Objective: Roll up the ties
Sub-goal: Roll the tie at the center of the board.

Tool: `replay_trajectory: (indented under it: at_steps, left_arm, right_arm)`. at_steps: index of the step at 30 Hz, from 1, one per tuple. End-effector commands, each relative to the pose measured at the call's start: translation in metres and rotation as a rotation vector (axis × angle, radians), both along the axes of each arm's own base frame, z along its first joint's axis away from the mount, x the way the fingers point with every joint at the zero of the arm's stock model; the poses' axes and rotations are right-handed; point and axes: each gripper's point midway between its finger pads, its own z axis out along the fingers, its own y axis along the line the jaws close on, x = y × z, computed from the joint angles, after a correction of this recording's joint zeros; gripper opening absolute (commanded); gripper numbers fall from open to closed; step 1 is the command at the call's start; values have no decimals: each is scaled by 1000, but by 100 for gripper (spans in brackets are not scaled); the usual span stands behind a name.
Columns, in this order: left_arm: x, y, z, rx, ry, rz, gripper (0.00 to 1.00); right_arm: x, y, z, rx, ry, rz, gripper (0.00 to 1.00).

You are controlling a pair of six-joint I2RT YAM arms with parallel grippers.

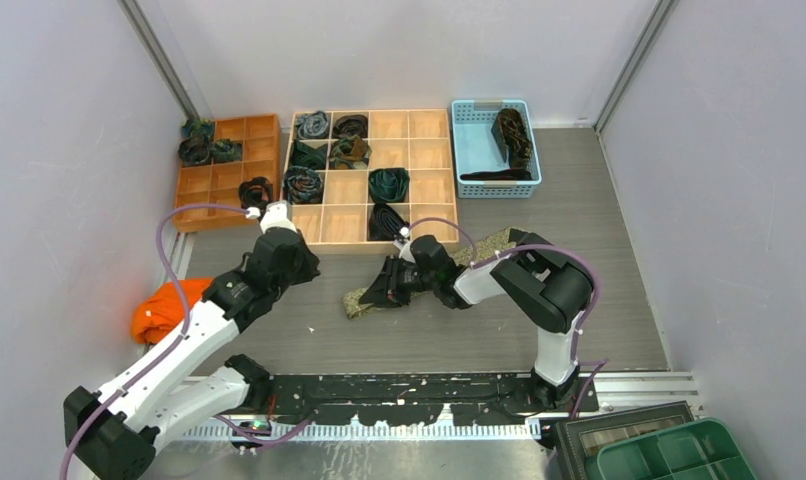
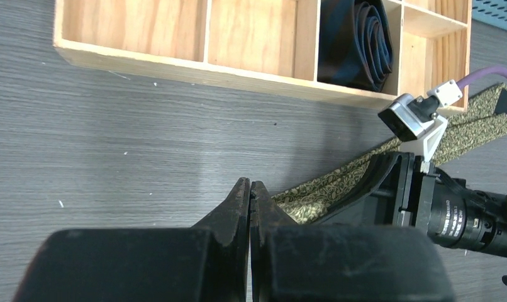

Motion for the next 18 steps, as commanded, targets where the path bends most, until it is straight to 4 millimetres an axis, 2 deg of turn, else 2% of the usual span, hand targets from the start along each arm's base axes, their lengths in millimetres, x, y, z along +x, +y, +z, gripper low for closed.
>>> replay_trajectory:
  at_steps: [1, 10, 16, 18]
  left_arm:
    - [12, -16, 5, -52, -48, -38, 0]
    - [17, -32, -14, -74, -27, -90, 0]
    - [19, -39, -26, -80, -9, -111, 0]
    - [19, -40, -29, -82, -7, -116, 0]
  right_arm:
    - [11, -3, 14, 73, -49, -15, 25]
    - [21, -25, -3, -80, -93, -24, 26]
    - [29, -37, -1, -224, -155, -17, 45]
    - [32, -39, 4, -246, -174, -16, 48]
